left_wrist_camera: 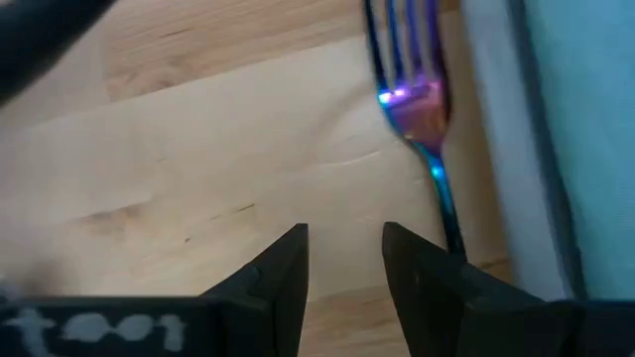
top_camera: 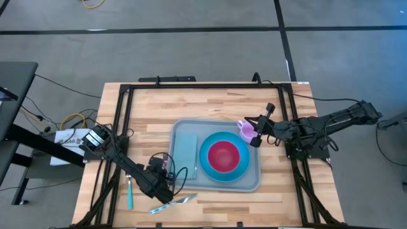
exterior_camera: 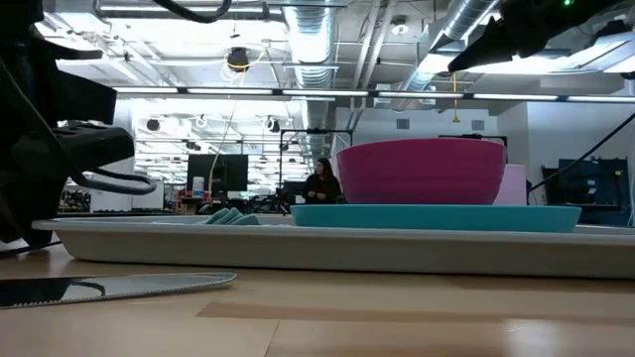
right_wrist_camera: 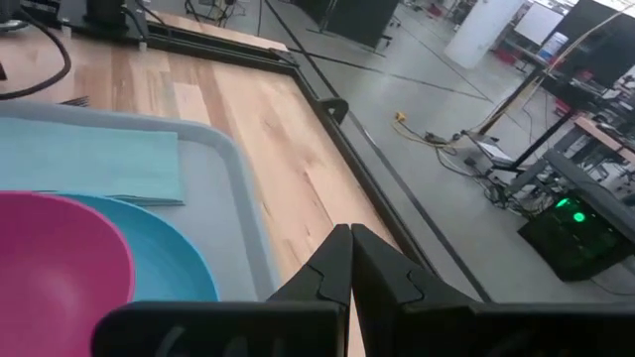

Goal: Set up tray
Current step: Put the blue fork on top of the blue napkin on the gray serving tray

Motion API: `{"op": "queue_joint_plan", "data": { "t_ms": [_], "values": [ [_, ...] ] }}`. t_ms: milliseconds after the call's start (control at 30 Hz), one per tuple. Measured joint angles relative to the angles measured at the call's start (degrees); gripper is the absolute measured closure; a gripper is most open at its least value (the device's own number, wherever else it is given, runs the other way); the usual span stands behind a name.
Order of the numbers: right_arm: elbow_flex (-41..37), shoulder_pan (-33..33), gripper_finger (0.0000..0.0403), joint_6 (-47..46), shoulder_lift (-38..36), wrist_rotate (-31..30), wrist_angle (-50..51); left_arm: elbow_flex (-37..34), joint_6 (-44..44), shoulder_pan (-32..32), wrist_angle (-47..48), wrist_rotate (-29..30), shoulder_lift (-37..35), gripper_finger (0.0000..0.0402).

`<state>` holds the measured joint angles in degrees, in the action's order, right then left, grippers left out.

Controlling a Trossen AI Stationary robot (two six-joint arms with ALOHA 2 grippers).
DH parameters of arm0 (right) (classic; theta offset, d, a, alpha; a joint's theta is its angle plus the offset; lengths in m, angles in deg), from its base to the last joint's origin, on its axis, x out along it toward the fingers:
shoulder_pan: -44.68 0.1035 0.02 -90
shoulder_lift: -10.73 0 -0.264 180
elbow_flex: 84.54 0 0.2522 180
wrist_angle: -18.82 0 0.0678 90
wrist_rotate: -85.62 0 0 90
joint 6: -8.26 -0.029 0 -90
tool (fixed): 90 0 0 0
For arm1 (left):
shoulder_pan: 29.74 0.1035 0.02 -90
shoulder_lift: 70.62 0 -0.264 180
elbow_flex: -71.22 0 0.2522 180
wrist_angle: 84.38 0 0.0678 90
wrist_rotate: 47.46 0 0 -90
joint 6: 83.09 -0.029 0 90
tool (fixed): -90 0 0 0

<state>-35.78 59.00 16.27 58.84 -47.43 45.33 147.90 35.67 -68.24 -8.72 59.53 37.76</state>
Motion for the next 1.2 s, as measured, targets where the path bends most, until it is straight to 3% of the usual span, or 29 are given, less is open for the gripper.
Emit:
{"op": "queue_joint_plan", "data": {
  "t_ms": [133, 267, 400, 833, 1200],
  "values": [
    [0.0, -0.02, 0.0403, -0.53, -0.01, 0.07, 0.0, 2.88, 0.88, -0.5, 0.25, 2.12, -0.85, 0.0281],
    [0.0, -0.02, 0.0403, -1.53, 0.01, 0.07, 0.02, 4.91, -2.8, -0.57, -1.23, -1.87, -0.81, 0.0281],
    [0.0, 0.01, 0.0403, -2.0, 0.0, 0.08, 0.04, 5.55, -3.7, -0.97, -3.5, -1.06, -0.76, 0.0281],
    [0.0, 0.04, 0.0403, -3.13, 0.0, 2.78, 0.04, 5.15, -6.36, 0.15, -0.8, 2.26, -0.37, 0.0281],
    [0.0, 0.04, 0.0403, -3.13, -0.01, 2.78, 0.07, 0.24, -10.12, 3.2, -7.3, 1.54, -0.57, 0.0281]
  ]
}}
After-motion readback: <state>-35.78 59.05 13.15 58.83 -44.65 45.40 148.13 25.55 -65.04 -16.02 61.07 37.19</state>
